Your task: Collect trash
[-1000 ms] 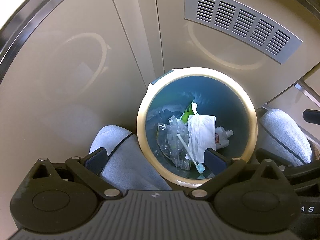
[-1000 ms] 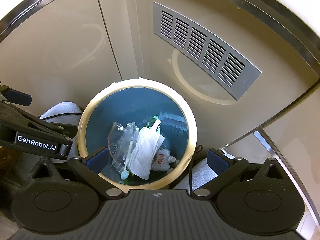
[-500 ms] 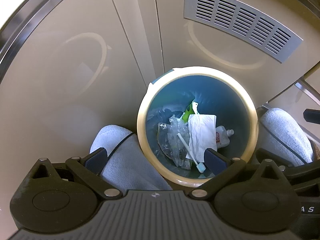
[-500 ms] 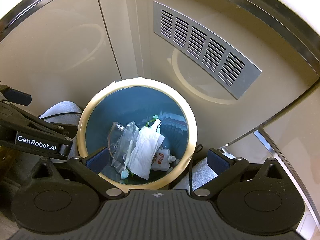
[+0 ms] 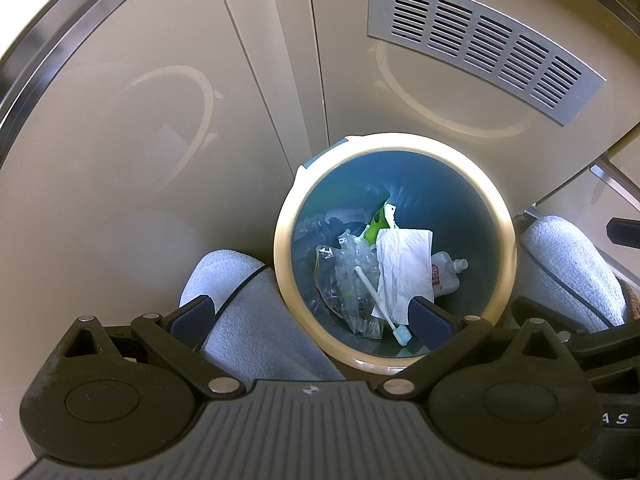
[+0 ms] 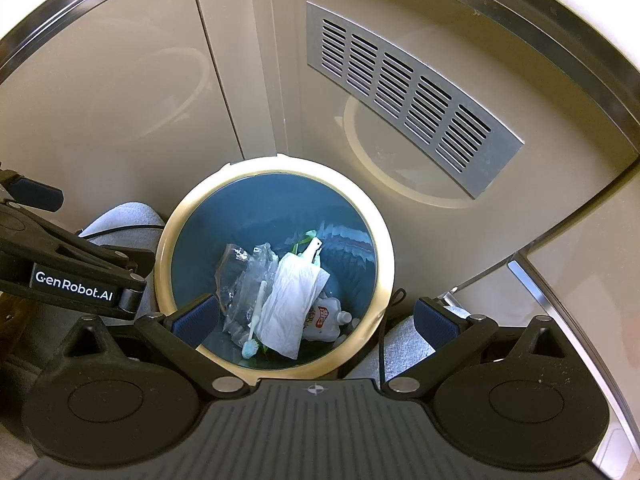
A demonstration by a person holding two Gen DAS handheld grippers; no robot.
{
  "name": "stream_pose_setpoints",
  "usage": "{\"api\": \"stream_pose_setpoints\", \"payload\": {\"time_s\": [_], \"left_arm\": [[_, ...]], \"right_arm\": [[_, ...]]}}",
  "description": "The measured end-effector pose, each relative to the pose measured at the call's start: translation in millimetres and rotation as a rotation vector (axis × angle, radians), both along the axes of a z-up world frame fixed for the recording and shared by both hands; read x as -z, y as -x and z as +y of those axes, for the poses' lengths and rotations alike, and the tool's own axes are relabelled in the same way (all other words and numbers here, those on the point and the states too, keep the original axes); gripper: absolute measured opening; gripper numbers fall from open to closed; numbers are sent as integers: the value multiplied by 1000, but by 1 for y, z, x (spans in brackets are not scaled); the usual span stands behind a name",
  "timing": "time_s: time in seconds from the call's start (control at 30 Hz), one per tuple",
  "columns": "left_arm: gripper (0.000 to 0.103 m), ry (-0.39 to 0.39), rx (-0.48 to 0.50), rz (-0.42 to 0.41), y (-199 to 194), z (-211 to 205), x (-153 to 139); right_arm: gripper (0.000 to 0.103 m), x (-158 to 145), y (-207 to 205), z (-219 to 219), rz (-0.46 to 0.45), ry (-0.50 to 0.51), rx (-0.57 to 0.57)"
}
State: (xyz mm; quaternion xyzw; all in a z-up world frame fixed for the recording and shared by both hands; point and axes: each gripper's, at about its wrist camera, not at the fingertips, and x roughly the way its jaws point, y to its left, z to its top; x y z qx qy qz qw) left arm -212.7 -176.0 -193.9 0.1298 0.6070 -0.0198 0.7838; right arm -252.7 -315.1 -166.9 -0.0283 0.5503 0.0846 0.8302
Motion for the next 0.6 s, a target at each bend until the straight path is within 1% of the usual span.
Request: {"api": "stream_pose_setpoints", "payload": {"time_s": [0.6], "left_arm": [[103, -6, 4, -5, 1, -1, -2]], "right_arm": [[103, 0, 0, 0, 1, -1, 0]]}}
